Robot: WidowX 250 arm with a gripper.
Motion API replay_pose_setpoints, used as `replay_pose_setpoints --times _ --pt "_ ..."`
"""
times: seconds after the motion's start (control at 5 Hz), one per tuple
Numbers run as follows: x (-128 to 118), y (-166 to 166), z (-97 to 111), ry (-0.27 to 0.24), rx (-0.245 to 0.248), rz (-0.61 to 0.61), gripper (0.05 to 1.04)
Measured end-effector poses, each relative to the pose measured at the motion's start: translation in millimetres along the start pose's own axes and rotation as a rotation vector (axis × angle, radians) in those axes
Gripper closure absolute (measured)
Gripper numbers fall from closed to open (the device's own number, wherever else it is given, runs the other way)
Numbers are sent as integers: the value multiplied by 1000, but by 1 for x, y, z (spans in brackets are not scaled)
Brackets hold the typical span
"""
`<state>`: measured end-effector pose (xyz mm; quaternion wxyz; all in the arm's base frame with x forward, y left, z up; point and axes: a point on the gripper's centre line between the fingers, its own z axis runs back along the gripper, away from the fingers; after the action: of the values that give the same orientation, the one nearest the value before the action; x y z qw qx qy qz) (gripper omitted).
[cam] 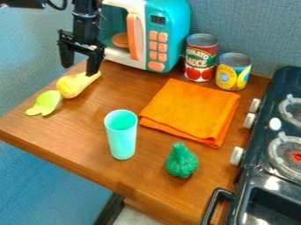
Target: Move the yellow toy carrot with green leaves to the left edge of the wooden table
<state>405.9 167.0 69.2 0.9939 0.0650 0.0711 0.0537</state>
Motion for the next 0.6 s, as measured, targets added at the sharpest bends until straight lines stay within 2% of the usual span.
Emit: replay_pose_setpoints --times 0.4,0.6 --pt "3 2 -24 89 43 22 79" --pt "1 5 -29 131 60 26 79"
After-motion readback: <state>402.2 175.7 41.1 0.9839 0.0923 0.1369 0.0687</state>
